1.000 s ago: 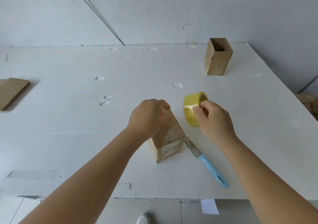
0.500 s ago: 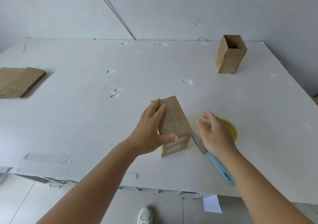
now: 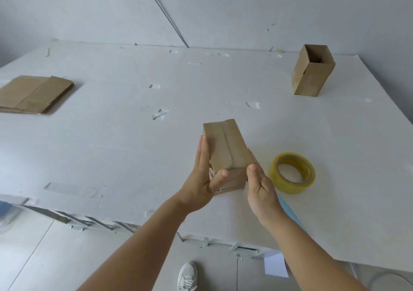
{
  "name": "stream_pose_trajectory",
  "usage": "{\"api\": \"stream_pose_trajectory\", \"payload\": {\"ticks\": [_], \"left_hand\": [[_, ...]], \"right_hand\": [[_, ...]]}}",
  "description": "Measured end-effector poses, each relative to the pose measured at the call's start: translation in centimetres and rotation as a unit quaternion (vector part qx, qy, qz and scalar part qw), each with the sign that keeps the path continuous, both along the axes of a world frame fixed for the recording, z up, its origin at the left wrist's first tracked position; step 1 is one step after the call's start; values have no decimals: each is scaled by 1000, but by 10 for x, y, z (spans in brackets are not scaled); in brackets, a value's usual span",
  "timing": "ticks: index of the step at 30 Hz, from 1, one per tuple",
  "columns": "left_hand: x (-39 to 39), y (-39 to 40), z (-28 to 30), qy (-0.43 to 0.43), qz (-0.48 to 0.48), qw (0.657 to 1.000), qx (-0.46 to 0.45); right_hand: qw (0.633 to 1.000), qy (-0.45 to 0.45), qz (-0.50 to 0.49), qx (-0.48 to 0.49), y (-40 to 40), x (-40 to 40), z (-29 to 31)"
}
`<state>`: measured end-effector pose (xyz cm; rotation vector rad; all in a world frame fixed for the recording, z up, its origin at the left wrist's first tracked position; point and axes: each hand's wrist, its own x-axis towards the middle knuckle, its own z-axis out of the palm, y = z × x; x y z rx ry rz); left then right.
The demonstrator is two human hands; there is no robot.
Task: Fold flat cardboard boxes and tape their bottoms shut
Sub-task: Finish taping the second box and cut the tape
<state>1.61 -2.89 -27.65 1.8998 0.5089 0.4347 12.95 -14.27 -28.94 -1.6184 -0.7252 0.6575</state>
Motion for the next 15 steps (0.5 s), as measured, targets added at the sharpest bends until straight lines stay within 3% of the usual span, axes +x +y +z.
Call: {"api": "stream_pose_trajectory", "payload": {"ticks": [2, 6, 11, 13, 15], "left_hand": [[-8, 13, 0, 18, -27, 999, 42], [-19, 31, 4, 34, -60, 997, 39], [-23, 42, 7, 64, -97, 993, -8], [-25, 47, 6, 68, -103, 991, -60], [-21, 51, 12, 43, -47, 993, -97]], "right_hand": [[999, -24, 29, 2, -2, 7, 2], [997, 10, 79, 5, -5, 15, 4], [991, 72, 116, -5, -10, 25, 10], [993, 67, 92, -16, -6, 35, 16], [998, 21, 43, -31, 5, 47, 26]]}}
